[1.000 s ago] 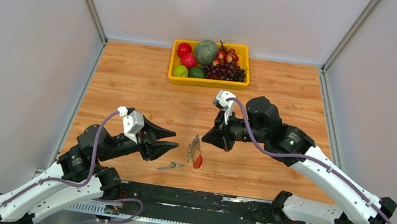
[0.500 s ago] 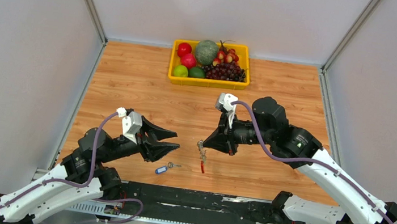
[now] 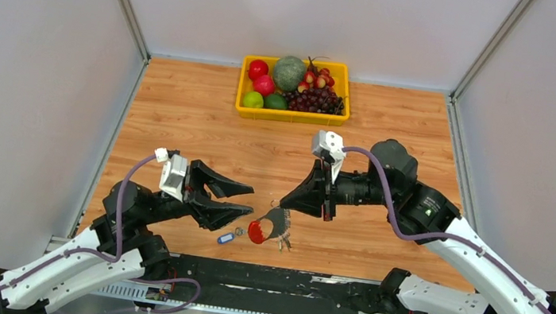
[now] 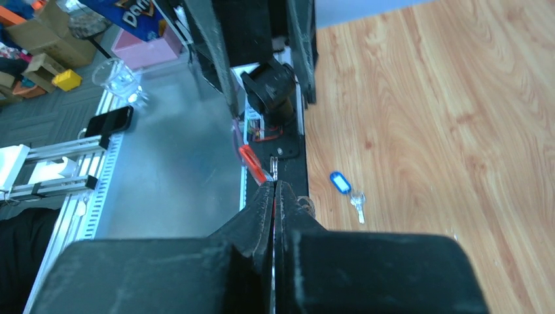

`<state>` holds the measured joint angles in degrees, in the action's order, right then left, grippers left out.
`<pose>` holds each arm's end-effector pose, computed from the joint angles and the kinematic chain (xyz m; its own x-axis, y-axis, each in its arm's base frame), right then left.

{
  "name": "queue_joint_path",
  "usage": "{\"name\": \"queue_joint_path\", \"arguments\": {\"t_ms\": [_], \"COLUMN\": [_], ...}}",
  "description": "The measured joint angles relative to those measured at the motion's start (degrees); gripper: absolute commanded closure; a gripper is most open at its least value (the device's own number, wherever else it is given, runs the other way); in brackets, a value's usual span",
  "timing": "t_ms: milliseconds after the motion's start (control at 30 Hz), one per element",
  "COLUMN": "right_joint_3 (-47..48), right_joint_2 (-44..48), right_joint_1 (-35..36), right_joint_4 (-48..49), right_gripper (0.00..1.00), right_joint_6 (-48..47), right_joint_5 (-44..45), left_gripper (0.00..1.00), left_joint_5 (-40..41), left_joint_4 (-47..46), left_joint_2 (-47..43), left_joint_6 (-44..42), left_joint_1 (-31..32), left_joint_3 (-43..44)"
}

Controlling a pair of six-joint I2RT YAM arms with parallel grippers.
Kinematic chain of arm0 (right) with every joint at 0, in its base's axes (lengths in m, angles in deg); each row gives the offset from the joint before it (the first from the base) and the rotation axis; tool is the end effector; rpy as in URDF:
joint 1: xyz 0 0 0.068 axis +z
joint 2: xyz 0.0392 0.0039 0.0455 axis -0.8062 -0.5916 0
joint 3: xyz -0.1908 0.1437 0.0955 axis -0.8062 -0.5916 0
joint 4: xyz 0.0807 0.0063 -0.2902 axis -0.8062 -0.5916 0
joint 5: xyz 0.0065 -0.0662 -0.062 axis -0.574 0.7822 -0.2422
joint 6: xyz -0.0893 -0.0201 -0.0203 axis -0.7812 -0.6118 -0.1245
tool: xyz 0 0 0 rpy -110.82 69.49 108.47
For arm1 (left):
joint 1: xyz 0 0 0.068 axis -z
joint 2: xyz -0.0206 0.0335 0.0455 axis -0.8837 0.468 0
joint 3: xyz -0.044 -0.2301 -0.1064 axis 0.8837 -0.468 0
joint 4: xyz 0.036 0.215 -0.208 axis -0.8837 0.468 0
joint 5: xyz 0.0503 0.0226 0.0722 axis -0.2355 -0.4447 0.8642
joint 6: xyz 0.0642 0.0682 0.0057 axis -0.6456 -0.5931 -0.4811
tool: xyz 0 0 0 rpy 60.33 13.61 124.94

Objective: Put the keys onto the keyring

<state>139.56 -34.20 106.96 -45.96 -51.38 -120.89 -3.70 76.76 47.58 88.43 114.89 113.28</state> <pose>0.1303 0.2618 0.3990 -0.2596 -0.2282 -0.9384 -0.9646 0.0152 0.2632 0.1029 -0.1851 0.3602 -0.1987 -0.3594 -0.9118 0.9470 0.1690 -0.2730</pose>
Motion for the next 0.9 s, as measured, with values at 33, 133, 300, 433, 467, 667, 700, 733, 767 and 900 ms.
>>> {"name": "queue_joint_path", "arguments": {"t_ms": [33,133,300,433,467,667,700,733,767,900], "right_joint_3": [-0.63,-1.33,-1.33,-1.31,-1.29,-0.48,-0.48,-0.46,-0.46,-0.5], "right_joint_2": [0.74,2.16,2.03,1.16,1.09,-0.11,-0.11,-0.07,-0.04,0.42], "right_joint_1": [0.33,1.77,4.63,5.53,5.55,7.5,7.58,7.67,7.72,7.78], "right_joint_4": [1.81,5.51,9.42,9.99,10.01,10.27,10.47,10.62,10.78,10.86], "right_gripper": [1.0,1.0,1.0,1.0,1.0,1.0,1.0,1.0,1.0,1.0], "right_joint_6": [0.5,1.16,1.11,1.01,0.96,-0.39,-0.7,-1.09,-1.49,-2.8], "right_joint_5": [-0.24,-0.37,-0.26,0.28,0.35,2.38,2.62,2.89,3.34,6.88], "left_gripper": [0.42,0.41,0.41,0.41,0.41,0.41,0.41,0.41,0.41,0.42], "left_joint_5": [-0.63,-2.05,-3.43,-4.11,-4.31,-5.84,-6.12,-6.25,-6.47,-6.21], "left_joint_4": [-1.53,-4.57,-8.37,-10.95,-11.63,-15.28,-15.72,-16.11,-16.33,-14.32], "left_joint_2": [0.24,1.14,2.99,3.41,3.5,4.7,4.94,5.16,5.29,5.22], "left_joint_6": [0.76,2.4,4.31,5.44,5.68,7.63,7.96,8.22,8.39,7.63], "left_joint_1": [0.0,0.0,0.0,0.0,0.0,0.0,0.0,0.0,-0.02,0.0], "left_joint_3": [-0.24,-0.55,-0.55,-0.55,-0.55,-0.55,-0.55,-0.55,-0.55,-0.04]}}
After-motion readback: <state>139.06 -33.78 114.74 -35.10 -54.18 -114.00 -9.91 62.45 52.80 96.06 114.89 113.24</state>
